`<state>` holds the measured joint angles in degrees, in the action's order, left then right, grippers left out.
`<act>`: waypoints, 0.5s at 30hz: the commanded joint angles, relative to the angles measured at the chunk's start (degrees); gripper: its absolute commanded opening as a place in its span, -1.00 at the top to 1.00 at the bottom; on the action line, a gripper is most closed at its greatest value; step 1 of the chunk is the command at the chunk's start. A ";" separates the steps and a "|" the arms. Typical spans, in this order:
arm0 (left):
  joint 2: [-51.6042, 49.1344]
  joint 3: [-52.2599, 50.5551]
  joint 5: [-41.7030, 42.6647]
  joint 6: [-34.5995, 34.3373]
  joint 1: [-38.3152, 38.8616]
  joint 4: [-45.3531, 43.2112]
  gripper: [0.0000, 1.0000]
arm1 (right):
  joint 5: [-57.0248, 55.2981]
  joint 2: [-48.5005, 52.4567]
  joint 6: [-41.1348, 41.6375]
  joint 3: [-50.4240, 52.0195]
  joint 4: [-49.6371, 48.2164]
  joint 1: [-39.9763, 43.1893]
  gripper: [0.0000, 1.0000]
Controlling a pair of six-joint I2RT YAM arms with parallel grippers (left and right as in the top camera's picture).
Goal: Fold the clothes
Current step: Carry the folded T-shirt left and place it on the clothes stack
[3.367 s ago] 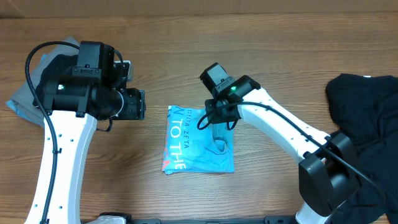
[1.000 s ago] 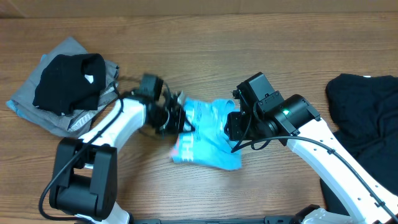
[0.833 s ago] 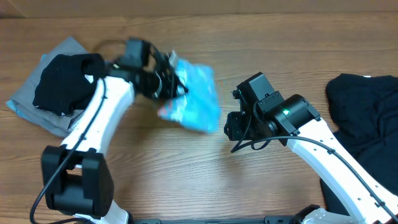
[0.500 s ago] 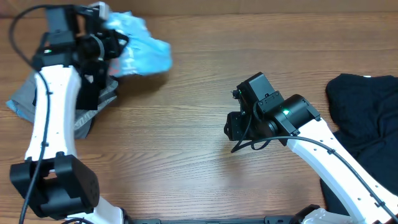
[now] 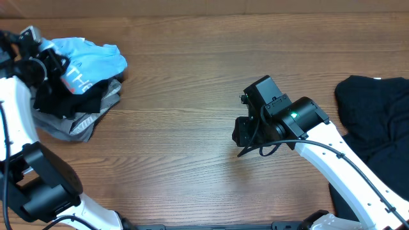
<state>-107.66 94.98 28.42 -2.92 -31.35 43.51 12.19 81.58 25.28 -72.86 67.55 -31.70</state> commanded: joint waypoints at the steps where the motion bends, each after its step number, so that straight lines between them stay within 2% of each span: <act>1: 0.37 1.25 -2.60 1.07 -5.79 2.58 0.90 | 0.15 -1.22 0.24 -0.76 -0.11 -0.04 0.20; 3: 0.79 1.88 1.64 0.22 -9.55 5.49 0.88 | 0.15 -1.22 0.24 -0.76 -0.11 -0.04 0.20; 6: 1.09 3.26 2.84 -1.42 -12.24 8.15 0.83 | 0.15 -1.22 0.24 -0.76 0.13 -0.04 0.20; 9: 1.40 4.33 2.67 -1.57 -13.55 11.39 0.43 | 0.13 -1.22 0.22 -0.76 0.24 -0.04 0.20; 12: 1.38 4.31 1.44 -1.57 -13.27 14.25 -0.13 | 0.15 -1.22 0.24 -0.76 0.26 -0.04 0.20; 13: 1.42 4.31 1.53 -1.57 -13.25 14.47 -0.38 | 0.15 -1.22 0.22 -0.76 0.28 -0.04 0.20; 15: 1.64 4.31 2.86 -1.60 -13.25 14.56 -0.42 | 0.15 -1.22 0.22 -0.76 0.31 -0.04 0.20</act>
<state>-107.68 97.76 30.22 -4.47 -44.71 57.80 12.21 81.58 25.30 -72.86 68.10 -31.70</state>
